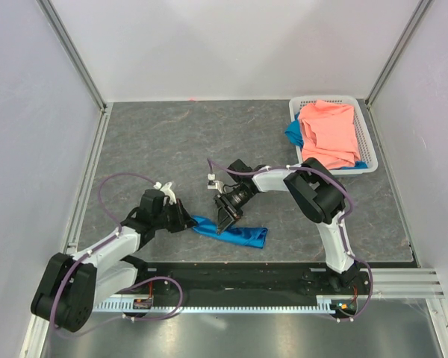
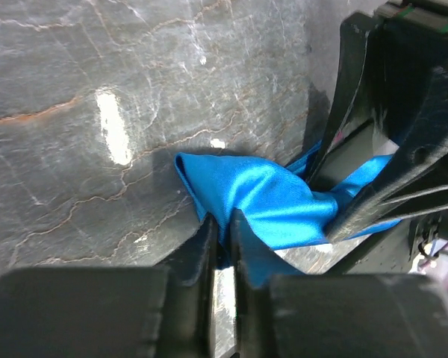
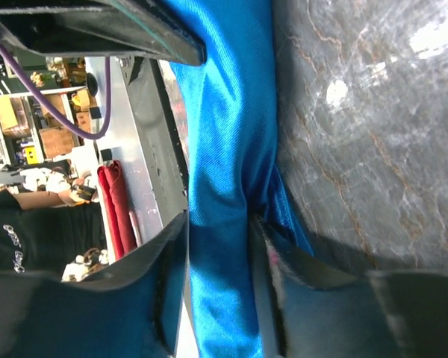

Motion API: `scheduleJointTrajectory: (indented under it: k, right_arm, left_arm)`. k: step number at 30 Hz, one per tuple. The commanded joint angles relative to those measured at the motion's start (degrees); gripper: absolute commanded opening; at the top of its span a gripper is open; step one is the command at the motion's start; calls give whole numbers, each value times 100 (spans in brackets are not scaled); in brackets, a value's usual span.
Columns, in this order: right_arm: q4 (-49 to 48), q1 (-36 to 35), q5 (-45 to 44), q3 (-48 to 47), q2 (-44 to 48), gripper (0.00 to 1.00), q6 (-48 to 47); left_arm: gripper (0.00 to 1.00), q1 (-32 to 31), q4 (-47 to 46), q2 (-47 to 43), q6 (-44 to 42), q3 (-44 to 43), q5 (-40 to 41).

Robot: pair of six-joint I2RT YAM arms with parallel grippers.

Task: Fold the napkin, place the utensils inside, and roll it up
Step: Roll the napkin with the utensil

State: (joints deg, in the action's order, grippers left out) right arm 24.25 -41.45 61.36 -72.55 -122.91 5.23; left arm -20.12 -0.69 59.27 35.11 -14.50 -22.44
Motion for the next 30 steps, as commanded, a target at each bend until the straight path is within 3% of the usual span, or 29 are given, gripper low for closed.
scheduleJointTrajectory:
  k: [1,2,5,9,12,19,30]
  right_arm:
    - [272,23,-827,-145,355,54,-286]
    - [299,14,-1106,-154,469,61,-304]
    - [422,-47,-1661,-136,978,71,-417]
    - [186,-459,-3370,362,1934,77,-636]
    - [-690,-995,-4943,1117,2560,80,-734]
    - [-1598,-2191,-6783,1929,3063,85,-857]
    - [-1493,-2517,-7630,1780,2553,87,-1270]
  left_arm:
    - [4,-10,-55,76,-13,-254,-15]
    - [2,-18,33,103,-13,-298,11]
    - [2,-18,472,181,-22,-535,46]
    - [2,-10,1148,453,-13,-931,20]
    - [2,17,1325,901,-48,-1255,-313]
    - [2,61,1501,1465,-198,-1599,-665]
    - [2,78,1607,1474,-277,-1687,-657]
